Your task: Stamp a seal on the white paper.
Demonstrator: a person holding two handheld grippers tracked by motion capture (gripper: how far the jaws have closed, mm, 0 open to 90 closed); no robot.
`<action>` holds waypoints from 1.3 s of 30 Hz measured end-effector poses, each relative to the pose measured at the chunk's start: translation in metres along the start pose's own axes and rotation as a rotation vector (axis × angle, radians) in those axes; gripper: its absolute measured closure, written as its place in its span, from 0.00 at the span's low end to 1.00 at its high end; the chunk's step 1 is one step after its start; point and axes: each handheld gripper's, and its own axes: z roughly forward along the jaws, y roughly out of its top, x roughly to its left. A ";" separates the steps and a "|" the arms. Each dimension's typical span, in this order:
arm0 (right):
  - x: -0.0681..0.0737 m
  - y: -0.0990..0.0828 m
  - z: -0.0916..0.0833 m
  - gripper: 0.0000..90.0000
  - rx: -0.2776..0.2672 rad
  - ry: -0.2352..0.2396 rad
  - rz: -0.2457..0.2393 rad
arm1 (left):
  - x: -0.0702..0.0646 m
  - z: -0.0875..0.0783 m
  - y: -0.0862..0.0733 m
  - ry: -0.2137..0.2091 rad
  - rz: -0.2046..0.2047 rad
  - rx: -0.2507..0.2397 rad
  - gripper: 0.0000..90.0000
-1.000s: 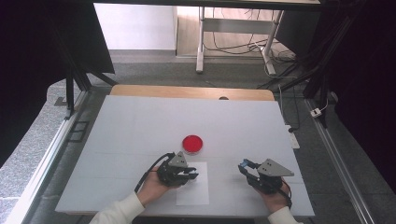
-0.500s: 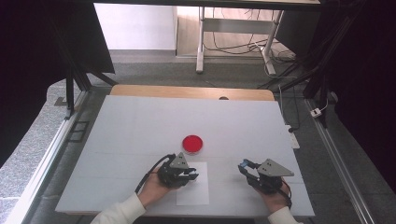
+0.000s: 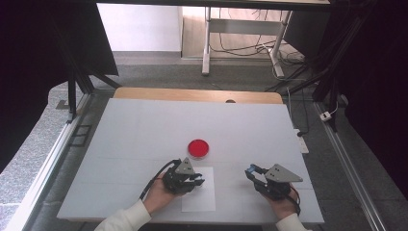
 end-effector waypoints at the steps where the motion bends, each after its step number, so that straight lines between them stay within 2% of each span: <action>1: 0.000 0.000 0.000 0.73 0.000 0.001 -0.001 | 0.000 0.000 0.000 0.001 -0.001 -0.001 0.84; 10: 0.001 0.000 0.000 0.73 -0.001 0.003 -0.003 | -0.004 0.000 0.001 0.024 0.017 0.013 0.84; 34: 0.001 0.000 0.001 0.73 0.005 0.001 0.000 | -0.005 0.000 -0.001 0.029 0.025 -0.005 0.84; 39: 0.001 0.000 0.001 0.72 0.005 0.001 -0.002 | -0.003 0.000 -0.002 0.020 0.016 -0.010 0.84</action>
